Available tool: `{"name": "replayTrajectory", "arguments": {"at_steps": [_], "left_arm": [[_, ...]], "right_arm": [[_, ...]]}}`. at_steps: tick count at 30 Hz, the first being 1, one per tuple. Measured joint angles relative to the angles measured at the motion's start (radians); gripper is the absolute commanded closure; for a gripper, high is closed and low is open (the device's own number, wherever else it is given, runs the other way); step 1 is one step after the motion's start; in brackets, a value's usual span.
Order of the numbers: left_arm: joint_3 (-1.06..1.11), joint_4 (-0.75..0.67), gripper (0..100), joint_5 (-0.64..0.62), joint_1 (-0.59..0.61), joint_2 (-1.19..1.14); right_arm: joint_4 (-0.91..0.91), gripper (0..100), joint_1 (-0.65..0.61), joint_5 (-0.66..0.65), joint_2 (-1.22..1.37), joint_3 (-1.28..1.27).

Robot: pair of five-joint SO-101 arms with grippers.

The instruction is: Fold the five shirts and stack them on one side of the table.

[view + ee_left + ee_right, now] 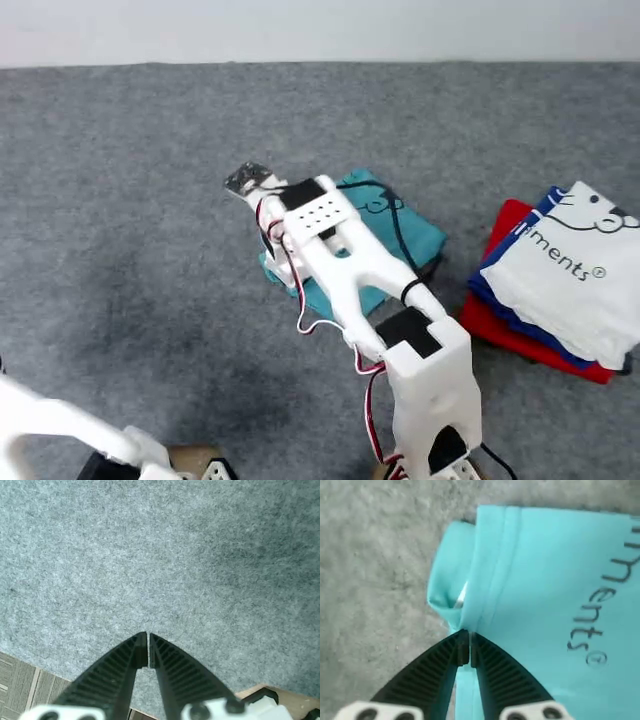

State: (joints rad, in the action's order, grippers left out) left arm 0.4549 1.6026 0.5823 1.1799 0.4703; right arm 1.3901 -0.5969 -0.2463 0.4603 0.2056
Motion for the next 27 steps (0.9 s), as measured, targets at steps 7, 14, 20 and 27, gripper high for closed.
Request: {"name": "replayTrajectory", "arguments": {"at_steps": [7, 14, 20, 27], "left_arm": [[0.000, 0.000, 98, 0.000, 0.000, 0.000], [0.000, 0.000, 98, 0.000, 0.000, 0.000], [0.000, 0.000, 98, 0.000, 0.000, 0.000], [-0.020, 0.000, 98, 0.000, 0.000, 0.000]], "right_arm": [[0.187, 98.9, 0.112, 0.169, -0.137, 0.147], [0.299, 98.7, 0.160, 0.344, -0.244, 0.163], [0.301, 86.4, 0.164, 0.592, -0.287, 0.163], [0.262, 62.0, 0.187, 0.872, -0.287, 0.009]]}}
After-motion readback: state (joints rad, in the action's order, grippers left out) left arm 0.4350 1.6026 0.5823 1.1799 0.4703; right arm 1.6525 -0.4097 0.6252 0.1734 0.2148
